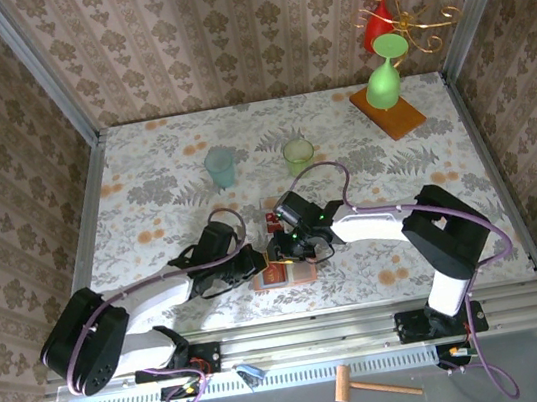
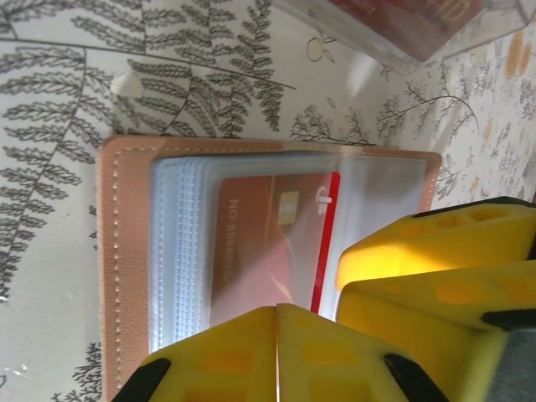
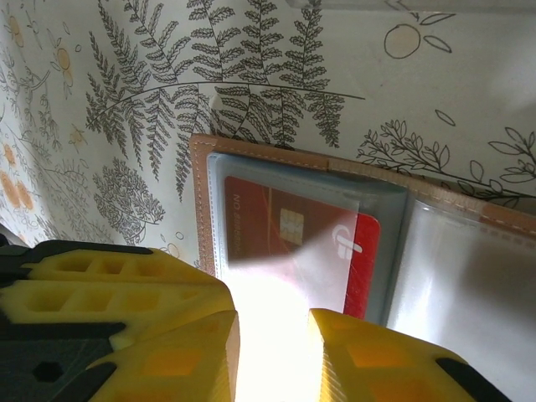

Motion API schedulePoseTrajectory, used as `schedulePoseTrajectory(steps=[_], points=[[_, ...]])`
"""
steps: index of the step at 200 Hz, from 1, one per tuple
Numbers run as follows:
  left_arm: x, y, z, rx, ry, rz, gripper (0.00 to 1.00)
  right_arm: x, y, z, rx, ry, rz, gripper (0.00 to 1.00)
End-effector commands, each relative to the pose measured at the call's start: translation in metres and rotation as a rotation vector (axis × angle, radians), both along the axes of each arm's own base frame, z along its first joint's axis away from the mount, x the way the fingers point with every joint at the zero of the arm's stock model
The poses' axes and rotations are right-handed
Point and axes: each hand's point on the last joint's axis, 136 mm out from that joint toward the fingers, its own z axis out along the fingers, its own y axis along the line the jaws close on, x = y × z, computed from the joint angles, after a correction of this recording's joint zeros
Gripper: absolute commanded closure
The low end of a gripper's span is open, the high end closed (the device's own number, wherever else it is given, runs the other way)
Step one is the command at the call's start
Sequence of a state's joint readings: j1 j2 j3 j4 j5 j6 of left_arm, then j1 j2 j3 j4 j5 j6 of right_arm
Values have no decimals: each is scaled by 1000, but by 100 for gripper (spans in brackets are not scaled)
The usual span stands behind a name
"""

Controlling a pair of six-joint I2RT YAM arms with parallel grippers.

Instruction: Take the credit cards out of the card holder

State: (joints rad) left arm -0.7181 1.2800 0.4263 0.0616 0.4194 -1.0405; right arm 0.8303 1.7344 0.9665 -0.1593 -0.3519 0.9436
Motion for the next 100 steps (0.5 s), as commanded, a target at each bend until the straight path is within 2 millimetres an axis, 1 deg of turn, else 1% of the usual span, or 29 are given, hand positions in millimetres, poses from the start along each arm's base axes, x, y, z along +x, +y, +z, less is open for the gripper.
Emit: schedulePoseTrajectory(steps=[1,31,100], points=[[-1,2,-6,4,12,5,91,-9,-2,-13,-17,32,5,71],[-3,4,-10,16,22,6,91,-10,-5,-16,-30,40,4,69],[-4,6,-13,23,29,8,91,-12,-8,-20,-53,49,7,66]])
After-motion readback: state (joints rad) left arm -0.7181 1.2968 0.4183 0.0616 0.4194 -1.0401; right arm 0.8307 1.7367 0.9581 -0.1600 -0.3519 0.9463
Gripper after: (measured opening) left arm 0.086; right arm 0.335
